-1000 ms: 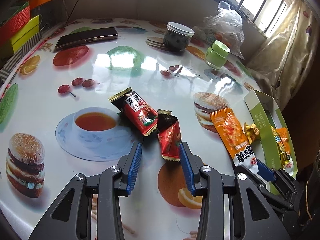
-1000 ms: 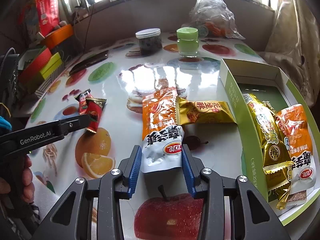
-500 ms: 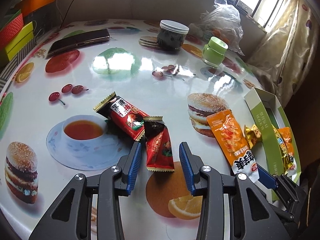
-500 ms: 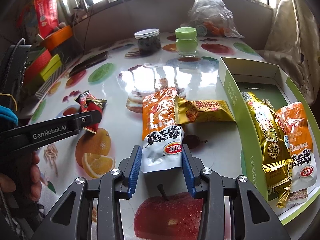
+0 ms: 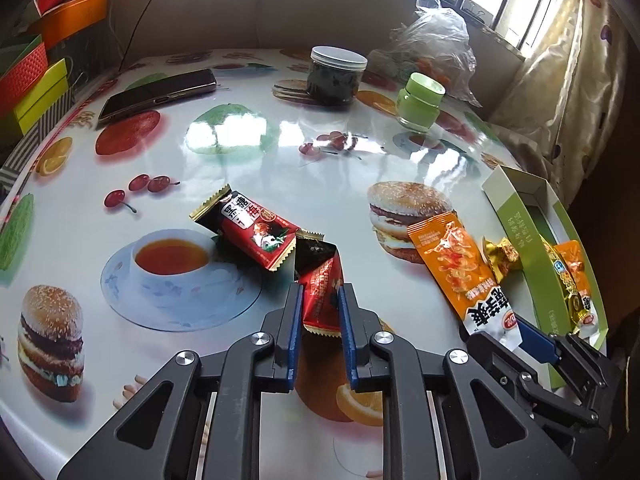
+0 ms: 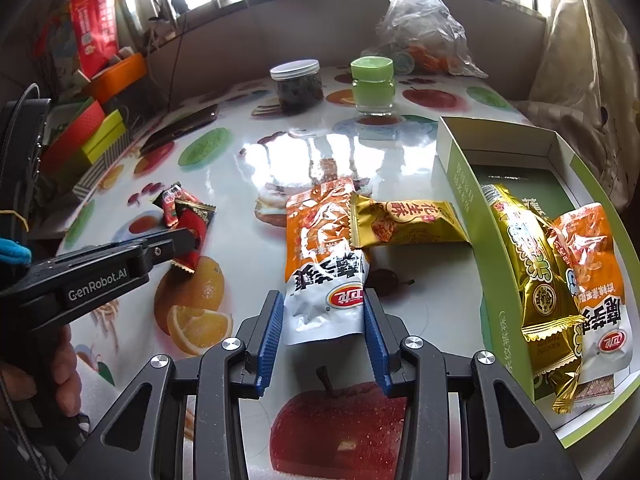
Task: Organize snacks
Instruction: 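Grasp a red candy with the left tool while the right tool grips the orange packet, then lift the red candy with the left tool while the right tool carries the orange packet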
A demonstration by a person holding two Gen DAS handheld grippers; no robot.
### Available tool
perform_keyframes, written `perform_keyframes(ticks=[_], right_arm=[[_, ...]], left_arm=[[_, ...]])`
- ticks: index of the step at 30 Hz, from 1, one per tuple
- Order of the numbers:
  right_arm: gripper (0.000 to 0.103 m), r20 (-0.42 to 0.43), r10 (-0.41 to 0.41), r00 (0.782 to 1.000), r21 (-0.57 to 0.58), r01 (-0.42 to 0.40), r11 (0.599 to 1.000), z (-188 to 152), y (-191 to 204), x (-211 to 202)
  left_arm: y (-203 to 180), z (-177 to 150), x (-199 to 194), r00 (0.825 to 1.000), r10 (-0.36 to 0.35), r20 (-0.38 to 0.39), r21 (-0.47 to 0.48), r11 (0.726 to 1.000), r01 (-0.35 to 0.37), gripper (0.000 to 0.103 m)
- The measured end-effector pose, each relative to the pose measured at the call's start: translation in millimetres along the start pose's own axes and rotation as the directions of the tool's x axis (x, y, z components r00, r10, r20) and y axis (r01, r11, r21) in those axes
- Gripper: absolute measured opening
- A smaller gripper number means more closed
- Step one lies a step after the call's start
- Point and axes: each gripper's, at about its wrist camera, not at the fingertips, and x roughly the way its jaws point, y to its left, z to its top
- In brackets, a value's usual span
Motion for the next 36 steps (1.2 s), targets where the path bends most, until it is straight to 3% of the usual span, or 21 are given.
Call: perform_keyframes(ticks=[36], right_arm=[[0.037,0.067,0.026,0.997,0.027,-0.027,0.999,-9.6,-0.3,-30.5]], left_arm=[[-25.1,-15.4,-49.1,0.996,-0.032,0.087,0.075,0.997,0.025,0.018]])
